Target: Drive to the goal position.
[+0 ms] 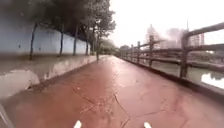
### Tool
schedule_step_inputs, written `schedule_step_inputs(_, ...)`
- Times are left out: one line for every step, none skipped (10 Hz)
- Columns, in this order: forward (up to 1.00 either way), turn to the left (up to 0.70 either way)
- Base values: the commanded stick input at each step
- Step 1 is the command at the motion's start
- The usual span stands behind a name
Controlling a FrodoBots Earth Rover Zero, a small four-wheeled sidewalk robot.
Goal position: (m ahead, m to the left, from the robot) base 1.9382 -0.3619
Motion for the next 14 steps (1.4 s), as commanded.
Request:
schedule_step_inputs(0.5, 0.0)
schedule_step_inputs(0.5, 0.0)
schedule_step_inputs(0.5, 0.0)
schedule_step_inputs(0.5, 0.0)
schedule_step_inputs(0.5, 0.0)
schedule_step_inputs(0.5, 0.0)
schedule_step_inputs(0.5, 0.0)
schedule_step_inputs(0.5, 0.0)
schedule_step_inputs(0.5, 0.0)
schedule_step_inputs(0.5, 0.0)
schedule_step_inputs(0.5, 0.0)
schedule_step_inputs(0.5, 0.0)
schedule_step_inputs(0.5, 0.0)
schedule_step_inputs(0.5, 0.0)
